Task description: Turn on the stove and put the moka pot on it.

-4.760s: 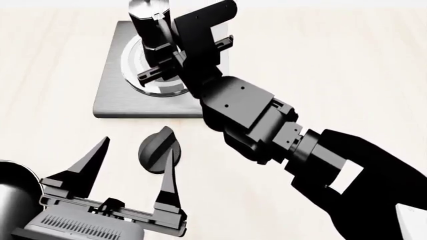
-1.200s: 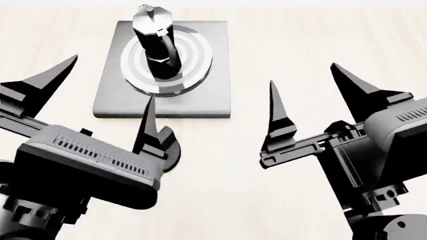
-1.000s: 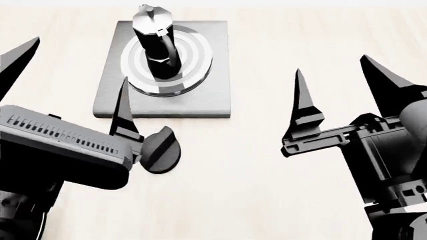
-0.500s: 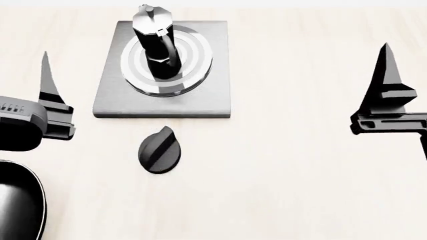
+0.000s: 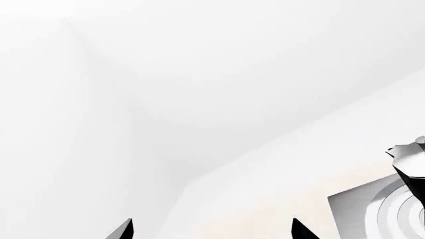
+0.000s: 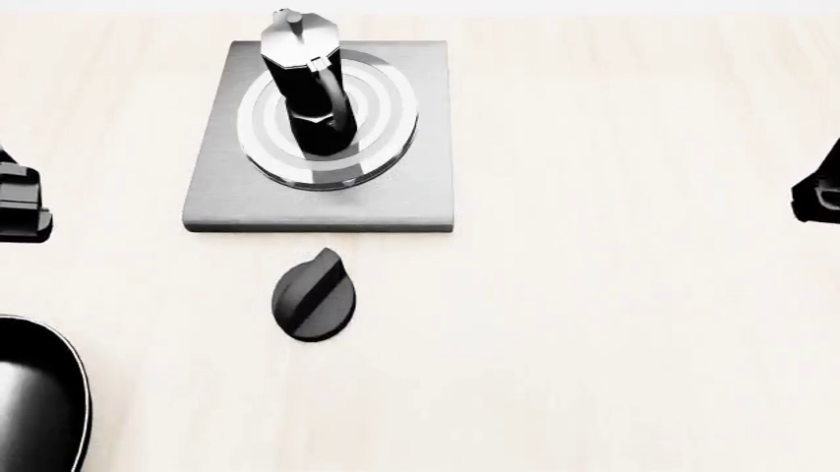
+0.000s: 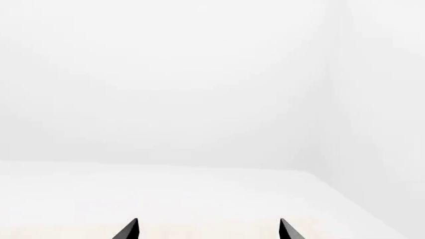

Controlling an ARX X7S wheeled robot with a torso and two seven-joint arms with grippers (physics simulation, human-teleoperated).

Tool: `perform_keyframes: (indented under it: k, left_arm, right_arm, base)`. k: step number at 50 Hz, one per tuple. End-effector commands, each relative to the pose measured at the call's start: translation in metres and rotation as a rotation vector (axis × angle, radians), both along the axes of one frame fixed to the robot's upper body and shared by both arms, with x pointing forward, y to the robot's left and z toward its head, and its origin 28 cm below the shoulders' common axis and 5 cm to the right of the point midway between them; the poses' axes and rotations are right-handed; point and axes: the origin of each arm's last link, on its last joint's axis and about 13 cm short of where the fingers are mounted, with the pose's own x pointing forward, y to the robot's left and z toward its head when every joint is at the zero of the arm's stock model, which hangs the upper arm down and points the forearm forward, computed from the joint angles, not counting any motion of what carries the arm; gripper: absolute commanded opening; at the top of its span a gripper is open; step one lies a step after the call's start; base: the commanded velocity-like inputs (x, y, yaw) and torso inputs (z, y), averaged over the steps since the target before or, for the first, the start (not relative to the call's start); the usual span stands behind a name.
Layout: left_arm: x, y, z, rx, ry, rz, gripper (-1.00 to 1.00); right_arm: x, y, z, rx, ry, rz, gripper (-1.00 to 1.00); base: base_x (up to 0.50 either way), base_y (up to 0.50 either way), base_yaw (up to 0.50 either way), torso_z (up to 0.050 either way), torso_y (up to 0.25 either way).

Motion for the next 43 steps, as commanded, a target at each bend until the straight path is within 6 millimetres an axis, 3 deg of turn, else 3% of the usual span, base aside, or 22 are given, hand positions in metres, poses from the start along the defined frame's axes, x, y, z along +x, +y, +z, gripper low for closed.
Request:
perform_keyframes:
  k: [1,3,4,5,6,7,8,11,12,14,17,43]
  left_arm:
    - [0.000,0.006,0.006,-0.015,-0.013,0.050,1.00]
    - [0.000,0.006,0.007,-0.018,-0.015,0.058,1.00]
    - [0.000,0.006,0.008,-0.020,-0.016,0.062,1.00]
    - [0.000,0.006,0.007,-0.022,-0.015,0.064,1.00]
    - [0.000,0.006,0.007,-0.019,-0.013,0.065,1.00]
    - [0.000,0.007,0.008,-0.022,-0.014,0.069,1.00]
    - [0.000,0.007,0.009,-0.023,-0.014,0.072,1.00]
    - [0.000,0.008,0.011,-0.028,-0.019,0.081,1.00]
    - [-0.001,0.008,0.012,-0.028,-0.020,0.084,1.00]
    - [-0.001,0.008,0.012,-0.030,-0.022,0.086,1.00]
    - [-0.001,0.008,0.012,-0.033,-0.022,0.092,1.00]
    - [-0.002,0.008,0.014,-0.034,-0.025,0.103,1.00]
  right_arm:
    - [-0.001,-0.002,0.009,0.021,-0.027,-0.059,1.00]
    - [-0.002,-0.002,0.011,0.021,-0.030,-0.065,1.00]
    - [-0.003,0.030,-0.005,-0.042,0.146,0.230,1.00]
    - [0.004,0.047,-0.020,-0.154,0.190,0.418,1.00]
    - [0.001,0.065,-0.036,-0.128,0.330,0.604,1.00]
    - [0.001,0.067,-0.052,-0.117,0.420,0.584,1.00]
    - [-0.002,0.056,-0.065,-0.139,0.520,0.498,1.00]
    - [-0.017,0.027,-0.078,0.000,0.585,0.314,1.00]
    - [-0.018,0.016,-0.070,0.018,0.527,0.244,1.00]
    - [-0.019,-0.006,-0.033,0.030,0.284,0.099,1.00]
    - [-0.041,-0.038,0.014,0.047,-0.060,-0.108,1.00]
    - [-0.047,-0.041,0.013,0.057,-0.067,-0.121,1.00]
  base:
    - [0.00,0.00,0.00,0.000,0.000]
    - [0.00,0.00,0.00,0.000,0.000]
    - [0.00,0.00,0.00,0.000,0.000]
    - [0.00,0.00,0.00,0.000,0.000]
    - [0.00,0.00,0.00,0.000,0.000]
    - [0.00,0.00,0.00,0.000,0.000]
    - [0.00,0.00,0.00,0.000,0.000]
    - [0.00,0.00,0.00,0.000,0.000]
    - [0.00,0.00,0.00,0.000,0.000]
    - [0.00,0.00,0.00,0.000,0.000]
    - [0.00,0.00,0.00,0.000,0.000]
    - [0.00,0.00,0.00,0.000,0.000]
